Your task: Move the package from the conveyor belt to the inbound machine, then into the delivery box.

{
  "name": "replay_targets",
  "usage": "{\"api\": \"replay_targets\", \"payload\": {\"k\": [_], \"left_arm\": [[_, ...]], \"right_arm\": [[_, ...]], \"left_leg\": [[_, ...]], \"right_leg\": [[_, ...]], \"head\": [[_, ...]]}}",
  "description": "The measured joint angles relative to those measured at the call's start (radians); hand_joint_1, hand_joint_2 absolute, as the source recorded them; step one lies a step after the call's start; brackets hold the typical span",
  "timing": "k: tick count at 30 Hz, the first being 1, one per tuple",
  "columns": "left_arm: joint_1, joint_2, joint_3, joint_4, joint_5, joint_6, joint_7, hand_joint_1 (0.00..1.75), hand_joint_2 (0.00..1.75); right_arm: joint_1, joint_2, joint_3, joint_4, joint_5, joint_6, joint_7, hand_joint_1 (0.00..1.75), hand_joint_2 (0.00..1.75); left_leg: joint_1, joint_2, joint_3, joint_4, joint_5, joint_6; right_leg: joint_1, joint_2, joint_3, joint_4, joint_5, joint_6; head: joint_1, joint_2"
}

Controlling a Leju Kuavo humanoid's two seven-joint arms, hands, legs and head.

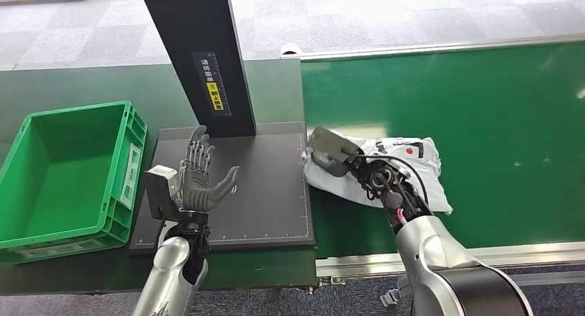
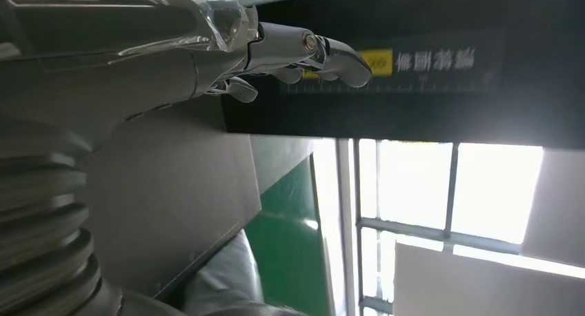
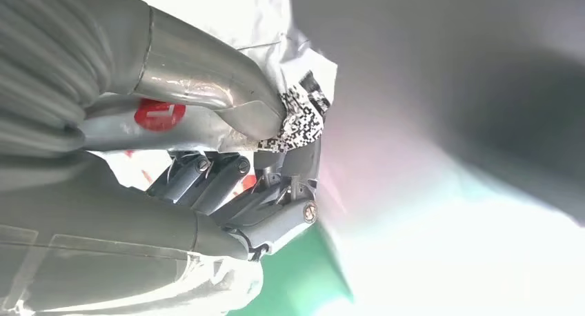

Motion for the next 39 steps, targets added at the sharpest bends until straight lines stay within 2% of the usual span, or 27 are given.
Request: {"api": "replay_targets", "payload": {"k": [3, 15, 18, 21, 25, 31, 34, 39], "left_arm": [[0.020, -0.001, 0.011, -0.038, 0.000, 0.009, -0.006, 0.00, 1.75], [0.039, -0.001, 0.026, -0.087, 0.000, 0.011, -0.007, 0.00, 1.75], [0.041, -0.001, 0.027, -0.089, 0.005, 0.021, -0.012, 0.00, 1.75], [0.046, -0.001, 0.029, -0.091, 0.019, 0.039, -0.027, 0.00, 1.75], [0.055, -0.004, 0.038, -0.100, 0.048, 0.064, -0.063, 0.00, 1.75], [0.059, -0.016, 0.054, -0.115, 0.070, 0.144, -0.128, 0.00, 1.75], [0.059, -0.020, 0.057, -0.123, 0.062, 0.188, -0.150, 0.00, 1.75], [0.059, -0.024, 0.061, -0.128, 0.060, 0.204, -0.153, 0.00, 1.75]], "right_arm": [[-0.038, 0.001, -0.042, -0.053, -0.060, -0.030, -0.042, 1.75, 1.75], [-0.048, 0.009, -0.083, -0.122, -0.070, -0.034, -0.049, 1.75, 1.75], [-0.040, 0.010, -0.084, -0.146, -0.124, -0.067, -0.110, 1.75, 1.75], [-0.007, 0.005, -0.077, -0.253, -0.252, -0.167, -0.183, 1.75, 1.75], [0.068, -0.013, -0.041, -0.495, -0.389, -0.381, -0.200, 1.75, 1.75], [0.157, -0.019, 0.007, -0.753, -0.411, -0.636, -0.274, 1.75, 1.75], [0.190, -0.015, 0.036, -0.823, -0.403, -0.705, -0.295, 1.75, 1.75], [0.215, -0.014, 0.069, -0.879, -0.407, -0.729, -0.298, 1.75, 1.75]], "left_leg": [[0.002, -0.007, -0.001, -0.001, 0.001, -0.002], [0.001, -0.012, -0.001, 0.001, 0.001, -0.002], [0.001, -0.013, -0.001, 0.001, 0.001, -0.002], [0.001, -0.014, -0.001, 0.001, 0.001, -0.002], [0.001, -0.015, -0.001, 0.001, 0.001, -0.002], [0.001, -0.015, -0.001, 0.001, 0.001, -0.002], [0.001, -0.015, -0.001, 0.001, 0.001, -0.002], [0.001, -0.015, -0.001, 0.001, 0.001, -0.002]], "right_leg": [[0.003, -0.007, 0.002, 0.000, -0.001, 0.000], [0.002, -0.012, 0.006, 0.000, -0.002, 0.001], [0.002, -0.012, 0.005, 0.000, -0.002, 0.001], [0.002, -0.013, 0.005, 0.000, -0.002, 0.001], [0.002, -0.013, 0.005, 0.000, -0.002, 0.002], [0.002, -0.014, 0.006, 0.000, -0.003, 0.002], [0.002, -0.014, 0.006, 0.000, -0.003, 0.002], [0.002, -0.014, 0.006, 0.000, -0.003, 0.002]], "head": [[0.000, 0.000], [0.001, 0.000], [0.001, 0.000], [0.000, 0.000], [0.001, 0.000], [0.001, 0.000], [0.001, 0.000], [0.001, 0.000]]}}
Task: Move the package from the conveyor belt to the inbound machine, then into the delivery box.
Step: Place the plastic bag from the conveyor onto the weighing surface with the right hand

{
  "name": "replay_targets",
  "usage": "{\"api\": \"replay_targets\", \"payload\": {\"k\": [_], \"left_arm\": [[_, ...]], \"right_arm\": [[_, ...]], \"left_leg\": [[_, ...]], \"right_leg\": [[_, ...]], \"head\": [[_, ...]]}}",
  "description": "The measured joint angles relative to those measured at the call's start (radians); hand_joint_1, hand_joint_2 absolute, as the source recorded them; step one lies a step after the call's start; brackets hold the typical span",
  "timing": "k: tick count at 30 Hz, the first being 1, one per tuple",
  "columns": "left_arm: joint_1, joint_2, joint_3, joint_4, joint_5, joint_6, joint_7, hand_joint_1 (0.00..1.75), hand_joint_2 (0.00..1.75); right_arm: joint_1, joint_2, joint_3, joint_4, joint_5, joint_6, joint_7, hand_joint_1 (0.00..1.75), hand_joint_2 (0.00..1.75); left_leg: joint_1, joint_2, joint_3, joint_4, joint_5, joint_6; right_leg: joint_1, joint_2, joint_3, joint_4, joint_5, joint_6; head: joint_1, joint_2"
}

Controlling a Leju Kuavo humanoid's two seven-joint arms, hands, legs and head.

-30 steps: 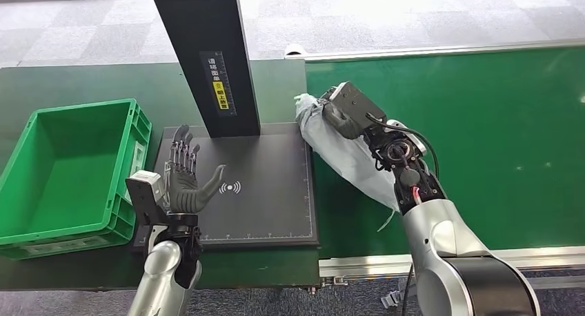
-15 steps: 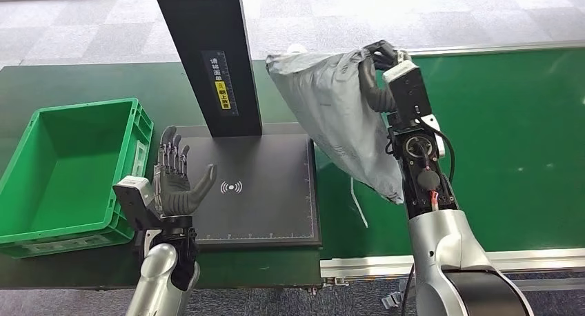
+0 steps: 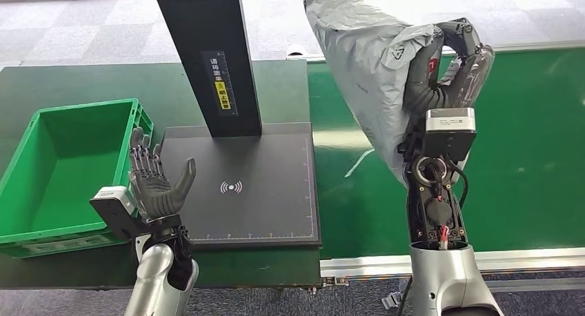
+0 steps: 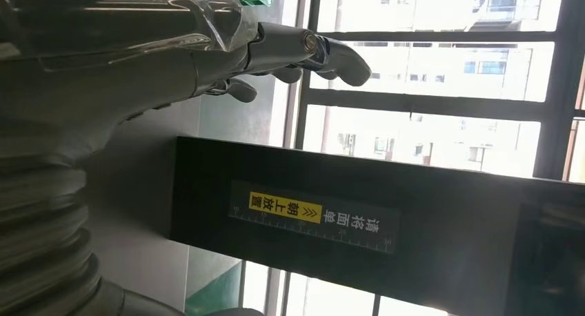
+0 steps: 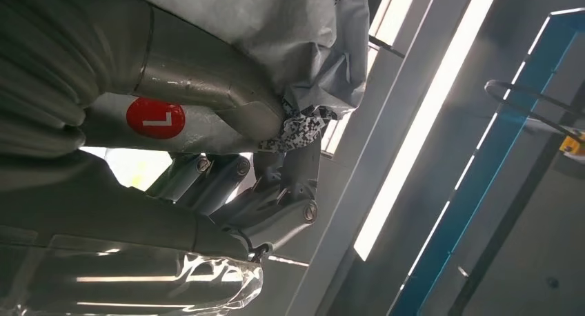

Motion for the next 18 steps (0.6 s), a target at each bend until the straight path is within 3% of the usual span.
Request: {"api": "replay_targets", "payload": {"k": [8, 10, 14, 18], "left_arm": [[0.000, -0.003, 0.003, -0.006, 0.006, 0.021, -0.018, 0.00, 1.75], [0.000, -0.007, 0.004, -0.012, 0.000, 0.086, -0.053, 0.00, 1.75], [-0.003, -0.014, 0.001, -0.038, -0.067, 0.309, -0.095, 0.00, 1.75], [-0.011, -0.015, -0.004, -0.056, -0.049, 0.402, -0.098, 0.00, 1.75]], "right_arm": [[0.008, 0.000, 0.021, -0.025, 0.025, -0.009, -0.003, 1.75, 1.75], [0.001, 0.001, 0.056, -0.005, 0.094, -0.032, -0.013, 1.75, 1.75], [-0.032, 0.024, 0.195, 0.125, 0.261, -0.088, -0.026, 1.75, 1.75], [-0.057, 0.070, 0.370, 0.292, 0.362, -0.077, -0.026, 1.75, 1.75]], "left_leg": [[0.000, 0.000, 0.000, 0.000, 0.000, 0.000], [0.000, 0.001, -0.001, 0.000, 0.000, 0.000], [0.001, 0.001, 0.000, -0.001, 0.000, 0.000], [0.002, -0.001, 0.000, -0.001, 0.000, -0.001]], "right_leg": [[0.000, 0.000, 0.000, 0.000, 0.000, 0.000], [0.000, 0.000, 0.000, 0.000, 0.000, 0.000], [0.001, 0.000, 0.000, 0.000, 0.000, 0.000], [0.002, 0.000, 0.000, 0.000, 0.000, 0.000]], "head": [[0.000, 0.000], [0.000, 0.000], [0.000, 0.000], [0.000, 0.000]]}}
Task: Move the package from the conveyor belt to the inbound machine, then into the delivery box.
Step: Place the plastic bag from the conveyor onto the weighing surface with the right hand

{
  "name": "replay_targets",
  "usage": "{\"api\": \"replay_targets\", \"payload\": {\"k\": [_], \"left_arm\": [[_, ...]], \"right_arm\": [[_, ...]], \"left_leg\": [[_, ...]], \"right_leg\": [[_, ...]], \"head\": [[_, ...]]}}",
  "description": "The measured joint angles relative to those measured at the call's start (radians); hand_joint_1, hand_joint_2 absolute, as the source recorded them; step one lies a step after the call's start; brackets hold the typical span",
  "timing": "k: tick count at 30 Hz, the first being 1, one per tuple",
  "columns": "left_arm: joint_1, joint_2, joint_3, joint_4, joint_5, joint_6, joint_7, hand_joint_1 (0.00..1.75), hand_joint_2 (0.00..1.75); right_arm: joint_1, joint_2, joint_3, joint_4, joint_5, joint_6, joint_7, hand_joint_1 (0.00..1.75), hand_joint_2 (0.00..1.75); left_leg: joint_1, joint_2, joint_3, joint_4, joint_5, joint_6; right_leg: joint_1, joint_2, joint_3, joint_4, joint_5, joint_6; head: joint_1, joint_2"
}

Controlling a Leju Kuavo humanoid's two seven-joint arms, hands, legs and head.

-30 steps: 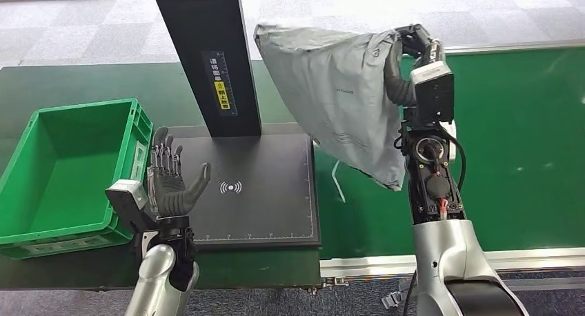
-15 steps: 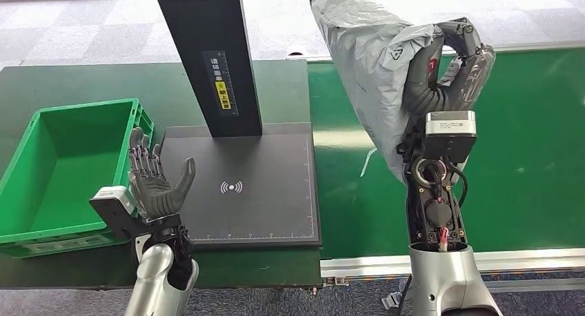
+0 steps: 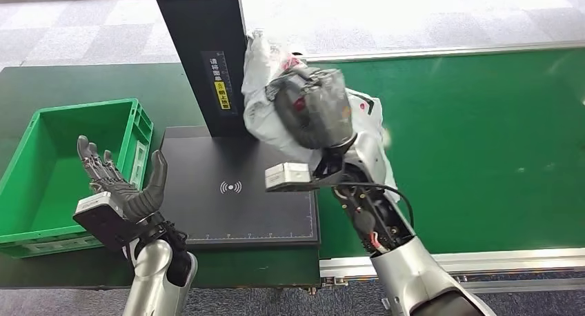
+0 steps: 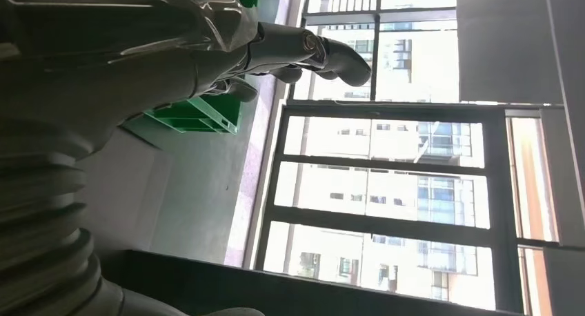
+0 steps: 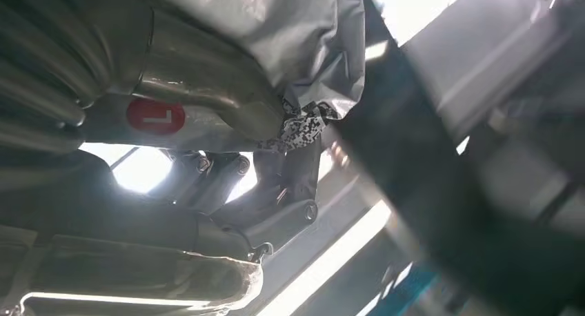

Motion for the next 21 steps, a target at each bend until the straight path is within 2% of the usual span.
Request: {"api": "replay_targets", "payload": {"k": [3, 4, 7, 9, 14, 21], "left_arm": [[-0.006, 0.000, 0.002, -0.005, 0.035, 0.016, 0.000, 0.00, 1.75], [-0.010, 0.000, 0.007, -0.006, 0.053, 0.011, 0.000, 0.00, 1.75], [-0.029, 0.000, 0.032, -0.003, 0.099, -0.020, -0.001, 0.00, 1.75], [-0.035, 0.000, 0.048, 0.001, 0.108, -0.034, -0.001, 0.00, 1.75], [-0.040, 0.000, 0.066, 0.014, 0.113, -0.038, -0.001, 0.00, 1.75], [-0.050, 0.000, 0.074, 0.036, 0.115, -0.034, -0.001, 0.00, 1.75]], "right_arm": [[-0.023, 0.031, 0.111, 0.121, 0.058, 0.094, 0.041, 1.75, 1.75], [-0.037, 0.043, 0.152, 0.174, 0.082, 0.170, 0.075, 1.75, 1.75], [-0.057, 0.076, 0.295, 0.334, 0.153, 0.508, 0.168, 1.75, 1.75], [-0.050, 0.087, 0.374, 0.407, 0.182, 0.656, 0.190, 1.75, 1.75], [-0.061, 0.102, 0.497, 0.513, 0.210, 0.821, 0.252, 1.75, 1.75], [-0.087, 0.114, 0.582, 0.567, 0.209, 0.929, 0.299, 1.75, 1.75]], "left_leg": [[0.000, 0.000, 0.000, 0.000, 0.000, 0.000], [0.000, 0.000, 0.000, 0.000, 0.000, 0.000], [0.000, -0.002, 0.000, 0.000, 0.000, 0.000], [0.000, -0.005, -0.001, 0.000, 0.000, 0.000], [0.000, -0.005, -0.001, 0.001, 0.000, 0.000], [-0.001, -0.005, 0.003, 0.001, 0.000, 0.000]], "right_leg": [[0.000, -0.001, 0.000, 0.000, 0.000, 0.000], [0.000, -0.001, 0.000, 0.000, 0.000, 0.000], [0.000, -0.003, 0.001, 0.000, -0.001, 0.000], [0.000, -0.007, 0.001, 0.000, -0.001, 0.001], [0.000, -0.008, 0.001, -0.001, -0.001, 0.001], [0.000, -0.008, 0.005, -0.002, -0.002, 0.001]], "head": [[0.000, 0.000], [0.000, 0.000], [0.000, 0.000], [0.000, 0.000], [0.000, 0.000], [0.000, 0.000]]}}
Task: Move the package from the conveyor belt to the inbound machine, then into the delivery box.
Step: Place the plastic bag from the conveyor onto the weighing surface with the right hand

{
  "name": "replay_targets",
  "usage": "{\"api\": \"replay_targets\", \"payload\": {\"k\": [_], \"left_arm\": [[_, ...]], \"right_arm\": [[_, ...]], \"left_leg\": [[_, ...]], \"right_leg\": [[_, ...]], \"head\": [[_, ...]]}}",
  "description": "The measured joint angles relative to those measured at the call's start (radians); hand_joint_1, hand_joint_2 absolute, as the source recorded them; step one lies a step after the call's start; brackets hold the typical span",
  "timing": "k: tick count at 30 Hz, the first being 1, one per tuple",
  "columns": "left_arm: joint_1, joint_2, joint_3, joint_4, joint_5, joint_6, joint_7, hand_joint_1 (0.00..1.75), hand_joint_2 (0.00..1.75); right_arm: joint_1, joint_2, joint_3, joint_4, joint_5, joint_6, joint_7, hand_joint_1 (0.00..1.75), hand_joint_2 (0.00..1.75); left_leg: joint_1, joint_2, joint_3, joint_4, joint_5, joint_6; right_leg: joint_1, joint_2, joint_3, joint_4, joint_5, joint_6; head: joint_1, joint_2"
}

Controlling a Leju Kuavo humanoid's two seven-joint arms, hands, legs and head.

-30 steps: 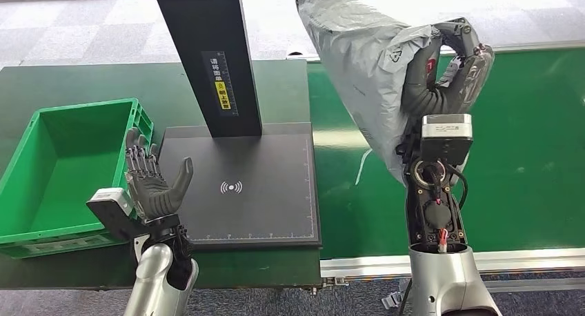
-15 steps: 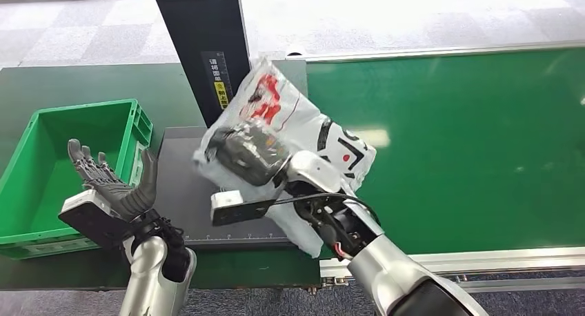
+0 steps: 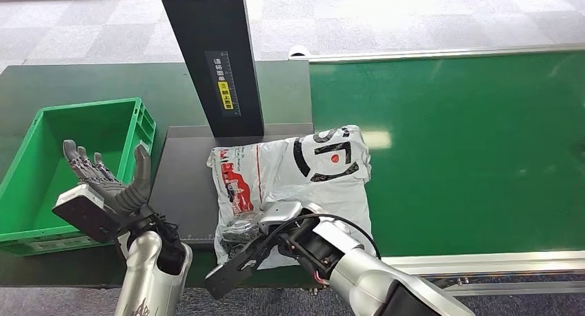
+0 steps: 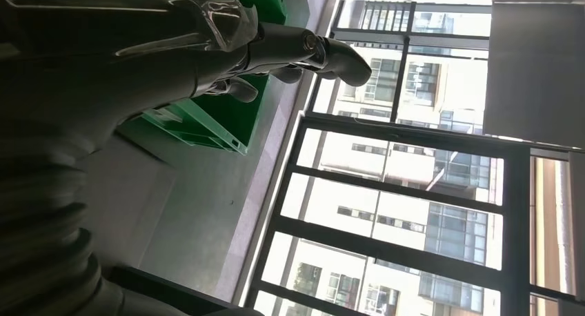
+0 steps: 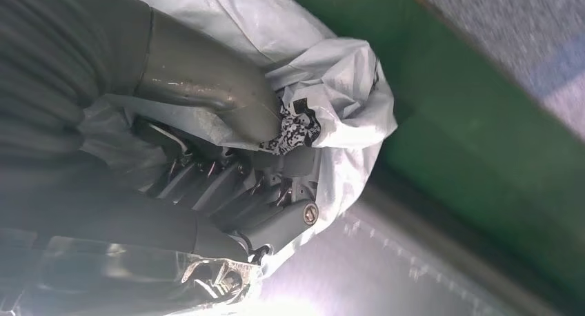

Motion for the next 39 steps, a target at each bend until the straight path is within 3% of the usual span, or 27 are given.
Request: {"api": "replay_targets", "payload": {"k": [22, 23, 24, 26, 27, 28, 35, 39], "left_arm": [[-0.013, 0.000, 0.001, 0.023, 0.000, -0.005, 0.000, 0.00, 1.75], [-0.013, 0.000, 0.001, 0.023, 0.000, -0.005, 0.000, 0.00, 1.75], [-0.013, 0.000, 0.001, 0.023, -0.001, -0.005, 0.000, 0.00, 1.75], [-0.013, 0.000, 0.001, 0.022, -0.009, 0.005, 0.000, 0.00, 1.75], [-0.012, 0.000, 0.000, 0.021, -0.021, 0.017, 0.000, 0.00, 1.75], [-0.012, 0.000, -0.001, 0.017, -0.040, 0.032, 0.000, 0.00, 1.75], [-0.008, -0.003, -0.002, -0.015, -0.121, 0.059, 0.000, 0.00, 1.75], [-0.007, -0.004, -0.002, -0.021, -0.124, 0.059, -0.001, 0.00, 1.75]], "right_arm": [[-0.002, 0.002, 0.026, 0.026, -0.033, -0.128, 0.003, 1.72, 1.75], [-0.002, 0.001, 0.027, 0.027, -0.036, -0.166, 0.002, 1.59, 1.75], [-0.002, 0.001, 0.027, 0.028, -0.041, -0.211, 0.000, 1.27, 1.75], [-0.001, -0.001, 0.023, 0.030, -0.059, -0.323, -0.015, 0.42, 1.75], [-0.001, -0.002, 0.019, 0.030, -0.071, -0.379, -0.030, 0.11, 1.75], [-0.002, -0.002, 0.013, 0.030, -0.083, -0.432, -0.048, 0.00, 1.75], [-0.001, -0.003, -0.037, 0.030, -0.127, -0.676, -0.150, 0.00, 1.75], [-0.001, -0.003, -0.072, 0.030, -0.149, -0.757, -0.200, 0.00, 1.75]], "left_leg": [[0.000, 0.000, 0.007, 0.000, 0.000, 0.000], [0.000, 0.000, 0.007, 0.000, 0.000, 0.000], [0.000, 0.000, 0.007, 0.000, 0.000, 0.000], [0.000, 0.000, 0.007, 0.000, 0.000, 0.000], [0.000, 0.000, 0.006, 0.000, 0.000, 0.000], [0.000, 0.000, 0.006, 0.000, 0.000, 0.000], [0.000, 0.000, 0.005, 0.000, 0.000, 0.000], [0.000, 0.000, 0.004, 0.000, 0.000, 0.000]], "right_leg": [[0.000, 0.000, 0.007, 0.000, 0.000, 0.000], [0.000, 0.000, 0.007, 0.000, 0.000, 0.000], [0.000, 0.000, 0.007, 0.000, 0.000, 0.000], [0.000, 0.000, 0.007, 0.000, 0.000, 0.000], [0.000, 0.000, 0.007, 0.000, 0.000, 0.000], [0.000, 0.000, 0.007, 0.000, 0.000, 0.000], [0.000, 0.000, 0.005, 0.000, 0.000, 0.000], [0.000, 0.000, 0.005, 0.000, 0.000, 0.000]], "head": [[0.000, 0.000], [0.000, 0.000], [0.000, 0.000], [0.000, 0.000], [0.000, 0.000], [0.000, 0.000], [0.000, 0.000], [0.000, 0.000]]}}
